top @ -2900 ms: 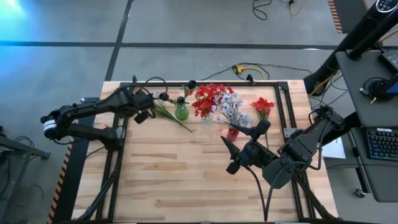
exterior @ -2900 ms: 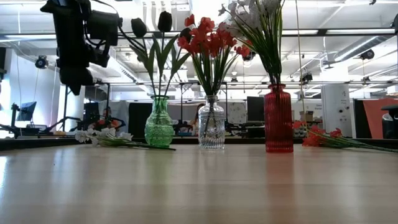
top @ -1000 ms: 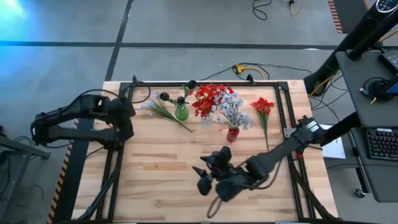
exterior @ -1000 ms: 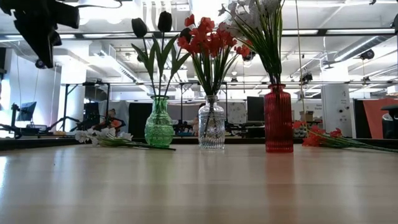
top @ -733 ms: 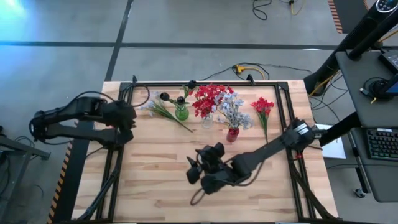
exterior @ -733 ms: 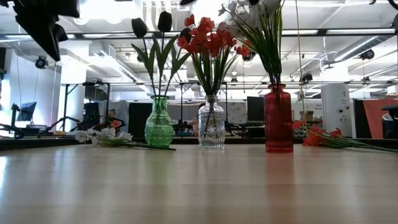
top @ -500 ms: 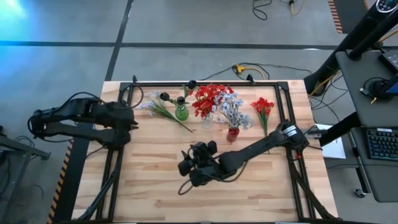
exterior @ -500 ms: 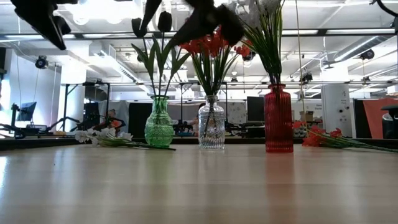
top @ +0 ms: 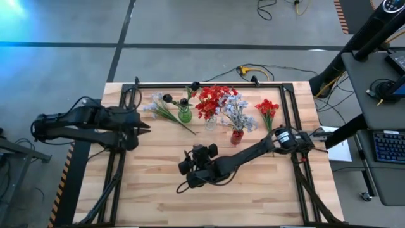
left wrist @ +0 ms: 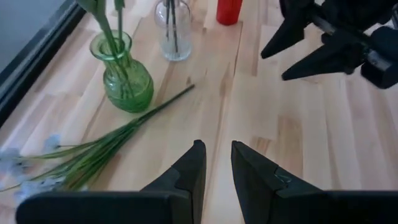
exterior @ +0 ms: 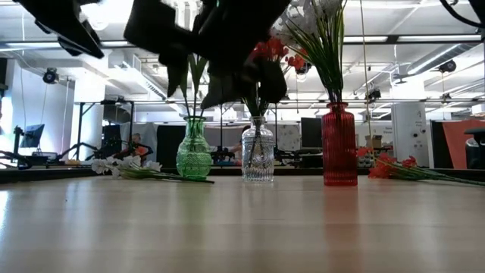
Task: Sort flowers into vase by color
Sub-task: Put the white flowers into the red vase
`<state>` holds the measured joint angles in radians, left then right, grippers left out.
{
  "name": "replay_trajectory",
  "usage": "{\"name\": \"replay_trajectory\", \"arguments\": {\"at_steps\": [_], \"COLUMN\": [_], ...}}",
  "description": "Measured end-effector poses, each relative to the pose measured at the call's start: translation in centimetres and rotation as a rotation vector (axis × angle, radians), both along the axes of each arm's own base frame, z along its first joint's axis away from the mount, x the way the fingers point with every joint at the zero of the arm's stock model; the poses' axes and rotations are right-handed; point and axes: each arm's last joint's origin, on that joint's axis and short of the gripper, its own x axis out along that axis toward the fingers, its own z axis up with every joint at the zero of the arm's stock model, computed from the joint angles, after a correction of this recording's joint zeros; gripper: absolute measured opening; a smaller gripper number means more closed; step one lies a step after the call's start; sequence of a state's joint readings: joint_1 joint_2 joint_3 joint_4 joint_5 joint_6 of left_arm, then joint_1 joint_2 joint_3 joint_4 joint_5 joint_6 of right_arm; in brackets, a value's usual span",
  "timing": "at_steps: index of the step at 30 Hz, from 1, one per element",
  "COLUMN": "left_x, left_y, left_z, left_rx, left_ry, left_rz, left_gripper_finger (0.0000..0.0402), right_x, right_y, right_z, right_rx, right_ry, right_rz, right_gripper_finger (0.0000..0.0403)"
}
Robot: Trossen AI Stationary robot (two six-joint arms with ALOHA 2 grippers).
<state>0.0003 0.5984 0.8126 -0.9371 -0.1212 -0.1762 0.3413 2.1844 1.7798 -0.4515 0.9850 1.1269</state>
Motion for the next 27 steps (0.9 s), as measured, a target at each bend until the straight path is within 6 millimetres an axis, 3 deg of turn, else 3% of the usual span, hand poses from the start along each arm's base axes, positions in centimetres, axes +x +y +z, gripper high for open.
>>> {"name": "replay_trajectory", "arguments": {"at_steps": [5, 13, 20, 27], "left_x": [0.2, -0.9, -2.1, -2.5], "left_y": [0.0, 0.0, 0.0, 0.0], "left_z": [-1.5, -1.3, -1.3, -1.4], "left_rx": [-0.012, 0.059, 0.065, 0.064], "left_ry": [0.017, -0.011, -0.052, -0.06], "left_rz": [-0.001, -0.063, -0.065, -0.064], "left_gripper_finger": [0.006, 0.006, 0.006, 0.006], "right_x": [0.8, 2.2, 2.9, 3.3], "right_y": [-0.4, -1.1, -3.2, -6.1], "right_z": [-1.9, -2.8, -3.2, -3.3], "right_rx": [0.008, 0.079, 0.198, 0.191], "right_ry": [-0.029, -0.163, -0.172, -0.153], "right_rz": [-0.032, -0.066, -0.077, -0.126], "right_gripper_finger": [0.0219, 0.0219, 0.0219, 0.0219]}}
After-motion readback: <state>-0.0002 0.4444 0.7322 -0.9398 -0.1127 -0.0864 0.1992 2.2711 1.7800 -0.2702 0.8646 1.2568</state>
